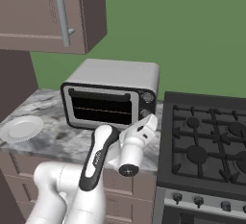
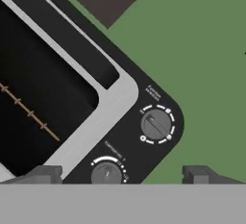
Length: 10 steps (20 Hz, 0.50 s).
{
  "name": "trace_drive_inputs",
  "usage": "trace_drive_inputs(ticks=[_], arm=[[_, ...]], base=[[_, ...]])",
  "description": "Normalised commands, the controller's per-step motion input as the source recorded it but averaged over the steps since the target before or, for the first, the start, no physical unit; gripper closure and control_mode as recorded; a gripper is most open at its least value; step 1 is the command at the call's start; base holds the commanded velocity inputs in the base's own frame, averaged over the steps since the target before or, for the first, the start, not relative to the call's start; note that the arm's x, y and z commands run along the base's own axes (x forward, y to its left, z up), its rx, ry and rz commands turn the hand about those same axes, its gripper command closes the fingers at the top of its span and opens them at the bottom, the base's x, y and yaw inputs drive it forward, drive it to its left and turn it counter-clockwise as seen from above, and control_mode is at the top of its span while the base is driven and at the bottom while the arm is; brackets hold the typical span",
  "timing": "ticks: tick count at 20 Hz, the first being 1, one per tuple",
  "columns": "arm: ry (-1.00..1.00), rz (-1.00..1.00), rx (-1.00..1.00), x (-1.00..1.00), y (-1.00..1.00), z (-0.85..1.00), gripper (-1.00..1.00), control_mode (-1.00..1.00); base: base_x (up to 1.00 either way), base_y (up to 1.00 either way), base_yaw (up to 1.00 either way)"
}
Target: Pull the toaster oven rack outwards. Pick up the baguette from the plate and place it on the toaster oven rack. Close the toaster oven door fully and set the temperature to the lowest setting.
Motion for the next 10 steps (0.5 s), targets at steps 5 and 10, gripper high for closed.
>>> trace_drive_inputs(ticks=[5,10], arm=[[-0.01,0.01,0.07,0.0,-0.38,-0.1,-1.0,-1.0],[-0.01,0.05,0.06,0.0,-0.3,0.0,-1.0,-1.0]], base=[[0.0,0.0,0.0],[0.0,0.0,0.0]])
